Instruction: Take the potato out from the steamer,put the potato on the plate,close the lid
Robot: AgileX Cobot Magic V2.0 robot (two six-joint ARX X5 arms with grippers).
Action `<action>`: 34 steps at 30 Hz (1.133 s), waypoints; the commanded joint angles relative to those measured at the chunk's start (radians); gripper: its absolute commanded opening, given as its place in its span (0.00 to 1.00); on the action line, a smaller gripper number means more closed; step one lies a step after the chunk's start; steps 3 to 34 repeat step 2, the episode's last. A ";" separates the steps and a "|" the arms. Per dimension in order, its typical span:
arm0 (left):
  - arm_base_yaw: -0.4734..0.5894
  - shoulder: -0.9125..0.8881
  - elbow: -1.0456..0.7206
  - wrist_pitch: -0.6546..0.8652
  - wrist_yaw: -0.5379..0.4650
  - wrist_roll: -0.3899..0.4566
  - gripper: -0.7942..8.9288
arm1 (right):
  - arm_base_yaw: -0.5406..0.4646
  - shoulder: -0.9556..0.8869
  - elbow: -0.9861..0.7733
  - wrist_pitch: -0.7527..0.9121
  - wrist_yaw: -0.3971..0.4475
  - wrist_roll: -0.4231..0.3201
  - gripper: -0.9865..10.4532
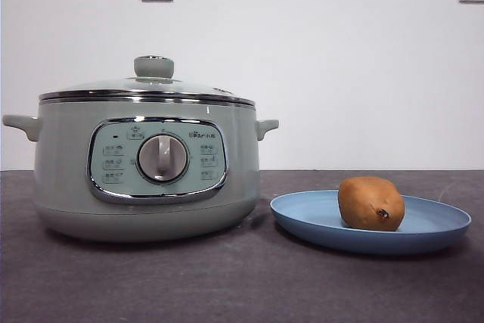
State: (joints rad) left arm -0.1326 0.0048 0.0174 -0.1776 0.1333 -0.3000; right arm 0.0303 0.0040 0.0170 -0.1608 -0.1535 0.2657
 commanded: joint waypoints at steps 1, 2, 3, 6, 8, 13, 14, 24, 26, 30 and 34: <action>0.003 -0.003 -0.013 0.002 -0.001 -0.003 0.08 | -0.003 -0.002 -0.011 -0.008 0.003 0.006 0.09; 0.003 -0.003 -0.013 0.002 -0.001 -0.003 0.08 | -0.003 -0.002 -0.011 -0.008 0.003 0.006 0.09; 0.003 -0.003 -0.013 0.002 -0.001 -0.003 0.08 | -0.003 -0.002 -0.011 -0.008 0.003 0.006 0.09; 0.003 -0.003 -0.013 0.002 -0.001 -0.003 0.08 | -0.003 -0.002 -0.011 -0.008 0.003 0.006 0.09; 0.003 -0.003 -0.013 0.002 -0.001 -0.003 0.08 | -0.003 -0.002 -0.011 -0.008 0.003 0.006 0.09; 0.003 -0.003 -0.013 0.002 -0.001 -0.003 0.08 | -0.003 -0.002 -0.011 -0.008 0.003 0.006 0.09; 0.003 -0.003 -0.013 0.002 -0.001 -0.003 0.08 | -0.003 -0.002 -0.011 -0.008 0.003 0.006 0.09; 0.003 -0.003 -0.013 0.002 -0.001 -0.003 0.08 | -0.003 -0.002 -0.011 -0.008 0.003 0.006 0.09; 0.003 -0.003 -0.013 0.002 -0.001 -0.003 0.08 | -0.003 -0.002 -0.011 -0.008 0.003 0.006 0.09; 0.003 -0.003 -0.013 0.002 -0.001 -0.003 0.08 | -0.003 -0.002 -0.011 -0.008 0.003 0.006 0.09; 0.003 -0.003 -0.013 0.002 -0.001 -0.003 0.08 | -0.003 -0.002 -0.011 -0.008 0.003 0.006 0.09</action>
